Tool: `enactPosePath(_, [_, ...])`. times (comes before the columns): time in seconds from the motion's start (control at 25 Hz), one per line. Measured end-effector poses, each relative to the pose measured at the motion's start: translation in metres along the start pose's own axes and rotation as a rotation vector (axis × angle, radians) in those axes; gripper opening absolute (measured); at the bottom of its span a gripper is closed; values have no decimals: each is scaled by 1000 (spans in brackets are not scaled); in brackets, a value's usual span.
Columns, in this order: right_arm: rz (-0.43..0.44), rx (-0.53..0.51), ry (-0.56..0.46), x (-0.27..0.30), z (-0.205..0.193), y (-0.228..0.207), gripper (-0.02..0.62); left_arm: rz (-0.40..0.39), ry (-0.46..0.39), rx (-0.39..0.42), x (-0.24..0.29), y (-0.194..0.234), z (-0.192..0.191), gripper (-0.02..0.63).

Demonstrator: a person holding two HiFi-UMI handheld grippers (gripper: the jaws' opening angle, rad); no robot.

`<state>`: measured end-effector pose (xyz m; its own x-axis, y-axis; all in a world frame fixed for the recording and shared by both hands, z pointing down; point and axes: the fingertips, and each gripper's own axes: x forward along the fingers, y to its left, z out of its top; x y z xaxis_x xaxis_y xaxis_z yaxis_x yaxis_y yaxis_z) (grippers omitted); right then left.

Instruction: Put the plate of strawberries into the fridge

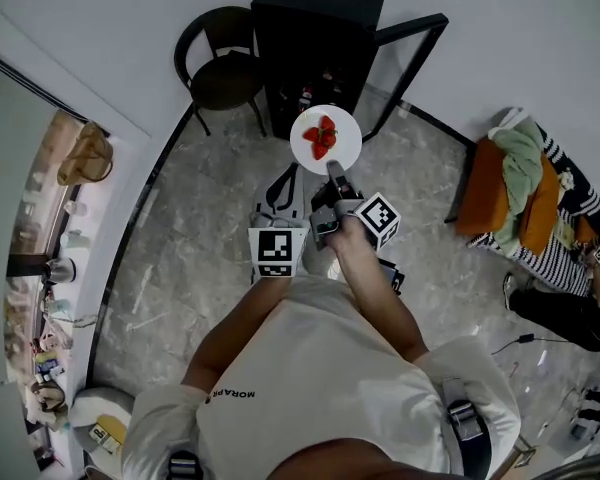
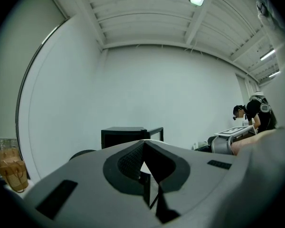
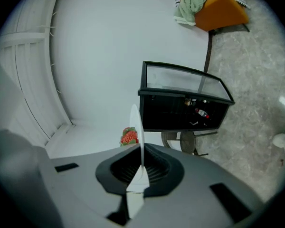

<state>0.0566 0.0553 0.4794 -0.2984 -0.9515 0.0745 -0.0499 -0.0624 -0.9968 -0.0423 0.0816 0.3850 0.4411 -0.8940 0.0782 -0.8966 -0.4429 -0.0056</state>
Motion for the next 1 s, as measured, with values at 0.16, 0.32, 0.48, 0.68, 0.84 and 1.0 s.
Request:
enactPosePath(0.16, [-10,5,-23,25,0,-1,20,-29,7,-7,18,17,-5,0])
enactPosePath(0.32, [-26,-1,-42,38,-1,-1,20,-34,13,-31,29,35,-10,0])
enactPosePath(0.48, [-47,8,-50,42,1,-4,20,-45,18,-46,35,36,-13,0])
enactPosePath(0.68, [-64,54,-30,62,10,-11,20,-34,38,-59,57,38,-23,0])
enactPosePath(0.84, [-58,55,-15,88,23,-11,20,-10,44,-48,81,48,-25,0])
enactPosePath(1.0, [-26,64,5,115,32,-7,20,21,22,-46,105,64,-16,0])
